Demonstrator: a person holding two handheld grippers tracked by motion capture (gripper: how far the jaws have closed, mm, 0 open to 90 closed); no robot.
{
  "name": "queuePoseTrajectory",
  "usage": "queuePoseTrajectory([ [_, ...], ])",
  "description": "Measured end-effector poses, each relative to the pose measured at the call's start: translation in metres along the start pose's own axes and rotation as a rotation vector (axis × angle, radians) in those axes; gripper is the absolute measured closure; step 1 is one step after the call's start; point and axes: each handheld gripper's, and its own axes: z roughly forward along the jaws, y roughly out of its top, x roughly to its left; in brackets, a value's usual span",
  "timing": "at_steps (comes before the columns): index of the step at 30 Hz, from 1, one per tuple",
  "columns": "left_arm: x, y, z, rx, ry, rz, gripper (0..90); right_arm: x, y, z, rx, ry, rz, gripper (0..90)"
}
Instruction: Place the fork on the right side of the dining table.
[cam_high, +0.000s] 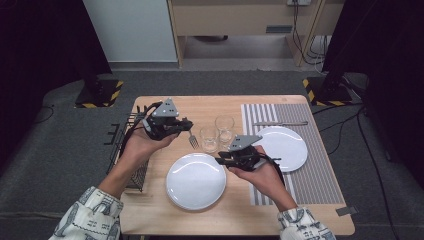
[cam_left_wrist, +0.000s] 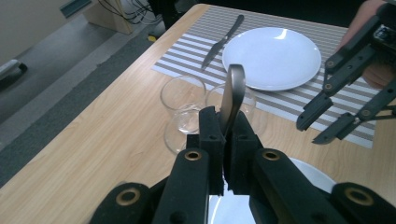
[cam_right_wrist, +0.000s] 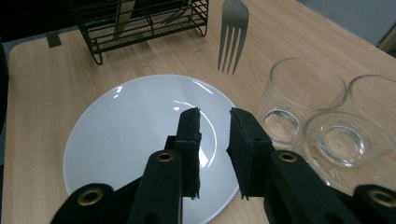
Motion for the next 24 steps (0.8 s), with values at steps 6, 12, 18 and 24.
queuePoseTrajectory([
  [6,-0.005,-0.001,0.01,-0.003,-0.022,-0.003,86.8,-0.009,0.01,0.004,0.039,0.002,-0.02,80.0],
  [12,-0.009,-0.004,0.02,-0.001,-0.05,-0.003,86.8,-0.012,0.021,0.005,0.028,0.018,-0.022,83.5],
  [18,-0.013,-0.007,0.028,0.016,-0.067,0.004,86.8,-0.012,0.029,0.008,0.016,0.032,-0.029,85.2],
  [24,-0.016,-0.008,0.031,0.023,-0.09,0.019,86.8,-0.012,0.033,0.013,0.015,0.037,-0.052,84.2],
])
